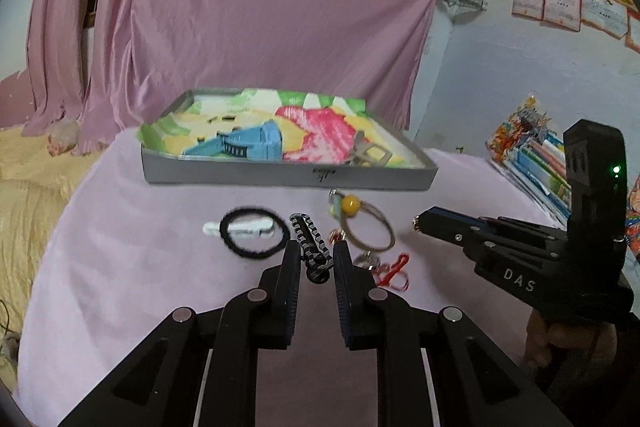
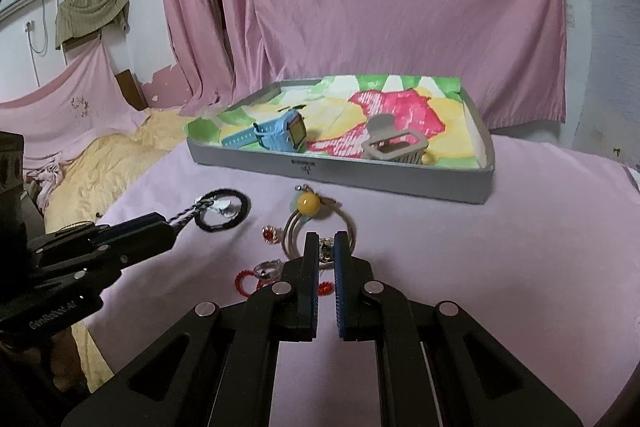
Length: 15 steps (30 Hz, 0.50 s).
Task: Organize jewelry
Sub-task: 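Grasp the black beaded keychain with the left tool while the right tool grasps a small silver charm, then lower the keychain into the tray with the left tool while the right tool releases the charm there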
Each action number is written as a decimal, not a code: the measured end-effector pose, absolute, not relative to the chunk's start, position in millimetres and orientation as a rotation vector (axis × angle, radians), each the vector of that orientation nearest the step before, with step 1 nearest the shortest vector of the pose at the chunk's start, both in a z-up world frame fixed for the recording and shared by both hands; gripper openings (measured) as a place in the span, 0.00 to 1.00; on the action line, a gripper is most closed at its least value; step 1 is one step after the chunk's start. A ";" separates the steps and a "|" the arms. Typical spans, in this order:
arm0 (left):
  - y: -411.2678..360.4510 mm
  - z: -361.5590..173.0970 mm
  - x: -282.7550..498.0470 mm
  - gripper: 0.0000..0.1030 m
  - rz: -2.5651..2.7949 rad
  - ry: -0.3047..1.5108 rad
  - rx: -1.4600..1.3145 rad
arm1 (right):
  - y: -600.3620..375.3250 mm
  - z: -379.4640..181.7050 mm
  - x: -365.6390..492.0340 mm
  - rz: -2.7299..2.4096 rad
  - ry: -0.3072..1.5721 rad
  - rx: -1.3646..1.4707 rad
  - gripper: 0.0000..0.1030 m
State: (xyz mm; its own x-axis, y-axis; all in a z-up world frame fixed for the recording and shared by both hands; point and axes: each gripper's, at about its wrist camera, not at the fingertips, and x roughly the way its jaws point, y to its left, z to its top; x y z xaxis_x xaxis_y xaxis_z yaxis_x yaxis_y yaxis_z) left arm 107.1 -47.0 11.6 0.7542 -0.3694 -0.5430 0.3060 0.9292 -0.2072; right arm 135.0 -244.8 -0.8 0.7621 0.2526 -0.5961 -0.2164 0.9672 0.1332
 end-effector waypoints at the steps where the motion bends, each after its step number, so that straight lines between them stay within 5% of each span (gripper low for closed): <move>1: -47.6 14.9 108.9 0.15 -0.369 0.599 -0.108 | -246.2 1.3 135.9 0.252 0.649 0.055 0.06; 15: -83.2 35.9 196.4 0.15 -0.405 0.543 -0.087 | -284.2 16.6 200.6 0.129 0.612 0.045 0.06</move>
